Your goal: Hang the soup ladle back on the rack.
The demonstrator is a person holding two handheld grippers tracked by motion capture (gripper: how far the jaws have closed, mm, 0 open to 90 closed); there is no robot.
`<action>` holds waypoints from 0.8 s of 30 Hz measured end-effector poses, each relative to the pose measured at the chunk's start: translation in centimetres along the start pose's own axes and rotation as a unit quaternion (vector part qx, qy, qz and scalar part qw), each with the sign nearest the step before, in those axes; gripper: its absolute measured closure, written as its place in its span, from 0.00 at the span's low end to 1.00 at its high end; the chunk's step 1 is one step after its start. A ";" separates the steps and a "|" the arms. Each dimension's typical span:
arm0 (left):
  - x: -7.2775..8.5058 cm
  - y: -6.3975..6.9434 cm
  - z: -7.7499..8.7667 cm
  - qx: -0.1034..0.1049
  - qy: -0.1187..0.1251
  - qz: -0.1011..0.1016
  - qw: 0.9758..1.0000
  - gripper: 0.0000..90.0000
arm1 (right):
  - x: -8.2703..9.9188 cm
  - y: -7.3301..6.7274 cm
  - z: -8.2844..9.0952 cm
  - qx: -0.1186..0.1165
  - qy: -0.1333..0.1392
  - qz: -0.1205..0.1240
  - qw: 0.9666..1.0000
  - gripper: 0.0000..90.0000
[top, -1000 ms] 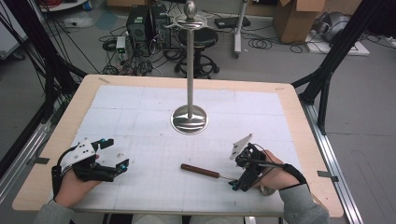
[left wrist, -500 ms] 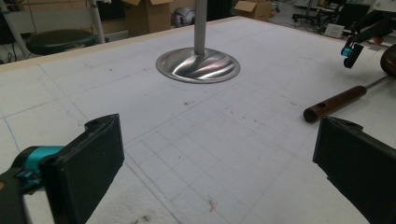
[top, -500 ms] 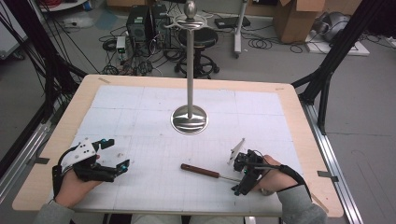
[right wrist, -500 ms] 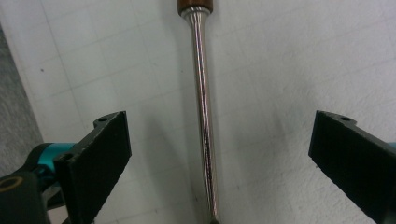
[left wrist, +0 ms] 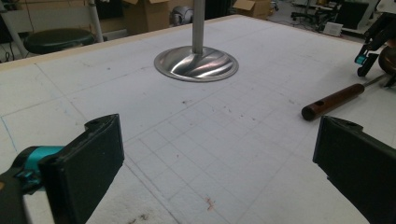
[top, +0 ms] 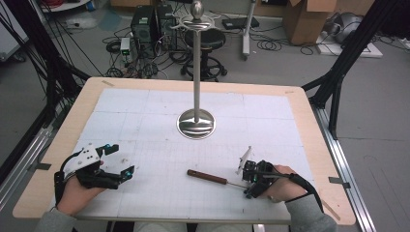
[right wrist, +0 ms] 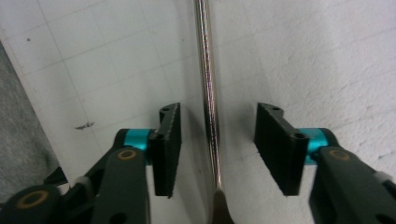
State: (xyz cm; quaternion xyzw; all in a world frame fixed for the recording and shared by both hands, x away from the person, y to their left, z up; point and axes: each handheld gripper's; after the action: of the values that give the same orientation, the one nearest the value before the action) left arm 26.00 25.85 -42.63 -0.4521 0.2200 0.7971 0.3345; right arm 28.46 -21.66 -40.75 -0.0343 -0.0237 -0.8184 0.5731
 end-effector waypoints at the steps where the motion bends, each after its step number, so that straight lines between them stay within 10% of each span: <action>1: 0.0 0.0 0.0 0.000 -0.001 -0.001 1.000 0.03 | 0.0 -0.1 0.1 0.001 -0.003 -0.001 1.000 0.64; 24: 0.1 0.0 -0.2 0.004 -0.011 0.000 1.000 0.03 | 1.0 -0.6 0.0 0.019 0.018 0.046 0.999 0.94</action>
State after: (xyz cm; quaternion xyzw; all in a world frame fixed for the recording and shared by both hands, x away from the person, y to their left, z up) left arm 26.11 25.71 -42.81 -0.4419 0.2190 0.8012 0.3389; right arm 27.58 -22.38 -40.72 -0.0102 -0.0275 -0.7910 0.6112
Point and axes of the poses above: each handheld gripper's, and its own axes: z roughly backward along the jaws, x roughly out of its underside, y roughly to its right, and after that the axes turned 14 degrees about -y, right-handed
